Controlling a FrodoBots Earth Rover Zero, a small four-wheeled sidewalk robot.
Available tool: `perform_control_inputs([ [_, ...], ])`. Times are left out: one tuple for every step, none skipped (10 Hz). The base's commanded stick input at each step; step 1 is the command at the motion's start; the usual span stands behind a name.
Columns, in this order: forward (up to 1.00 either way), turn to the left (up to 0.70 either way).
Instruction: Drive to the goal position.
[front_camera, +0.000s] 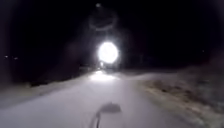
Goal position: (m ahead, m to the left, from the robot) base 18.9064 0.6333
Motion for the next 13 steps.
perform_control_inputs([
  [1.00, 0.39],
  [1.00, 0.29],
  [1.00, 0.08],
  [1.00, 0.00],
  [1.00, 0.00],
  [1.00, 0.00],
  [1.00, 0.00],
  [1.00, 0.00],
  [1.00, 0.07],
  [1.00, 0.33],
  [1.00, 0.35],
  [1.00, 0.08],
  [1.00, 0.00],
])
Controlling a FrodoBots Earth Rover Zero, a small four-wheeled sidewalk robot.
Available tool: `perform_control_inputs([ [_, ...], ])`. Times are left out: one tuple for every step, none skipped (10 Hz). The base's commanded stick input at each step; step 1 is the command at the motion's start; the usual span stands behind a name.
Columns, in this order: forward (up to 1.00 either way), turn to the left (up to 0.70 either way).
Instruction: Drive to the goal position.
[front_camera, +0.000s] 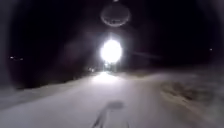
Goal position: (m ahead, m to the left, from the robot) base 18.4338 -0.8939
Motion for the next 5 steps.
perform_control_inputs([
  [1.00, 0.00],
  [1.00, 0.00],
  [1.00, 0.00],
  [1.00, 0.00],
  [1.00, 0.00],
])
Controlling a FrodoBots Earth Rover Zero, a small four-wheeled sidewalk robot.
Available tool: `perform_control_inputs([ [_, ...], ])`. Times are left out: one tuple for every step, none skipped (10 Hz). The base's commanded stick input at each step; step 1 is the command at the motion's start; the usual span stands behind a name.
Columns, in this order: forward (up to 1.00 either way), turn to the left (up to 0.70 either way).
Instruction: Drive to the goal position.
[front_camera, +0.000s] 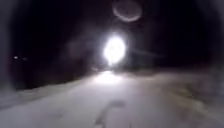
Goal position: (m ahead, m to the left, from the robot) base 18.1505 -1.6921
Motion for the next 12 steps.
perform_control_inputs([
  [1.00, 0.01],
  [1.00, 0.37],
  [1.00, 0.40],
  [1.00, 0.12],
  [1.00, 0.00],
  [1.00, 0.00],
  [1.00, 0.00],
  [1.00, 0.00],
  [1.00, 0.00],
  [1.00, 0.00],
  [1.00, 0.00],
  [1.00, 0.00],
])
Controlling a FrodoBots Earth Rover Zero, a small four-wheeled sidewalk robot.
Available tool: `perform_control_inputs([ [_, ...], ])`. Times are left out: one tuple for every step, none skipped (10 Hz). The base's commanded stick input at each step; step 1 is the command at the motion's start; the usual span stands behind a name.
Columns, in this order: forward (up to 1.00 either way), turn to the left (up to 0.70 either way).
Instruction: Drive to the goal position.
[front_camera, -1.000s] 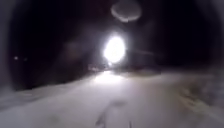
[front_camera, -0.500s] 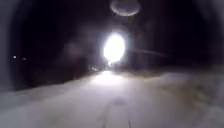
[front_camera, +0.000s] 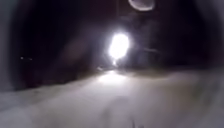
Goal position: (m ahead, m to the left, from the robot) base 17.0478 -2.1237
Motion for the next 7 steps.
perform_control_inputs([
  [1.00, 0.00],
  [1.00, 0.00],
  [1.00, 0.00],
  [1.00, 0.00],
  [1.00, 0.00],
  [1.00, 0.00],
  [1.00, 0.00],
])
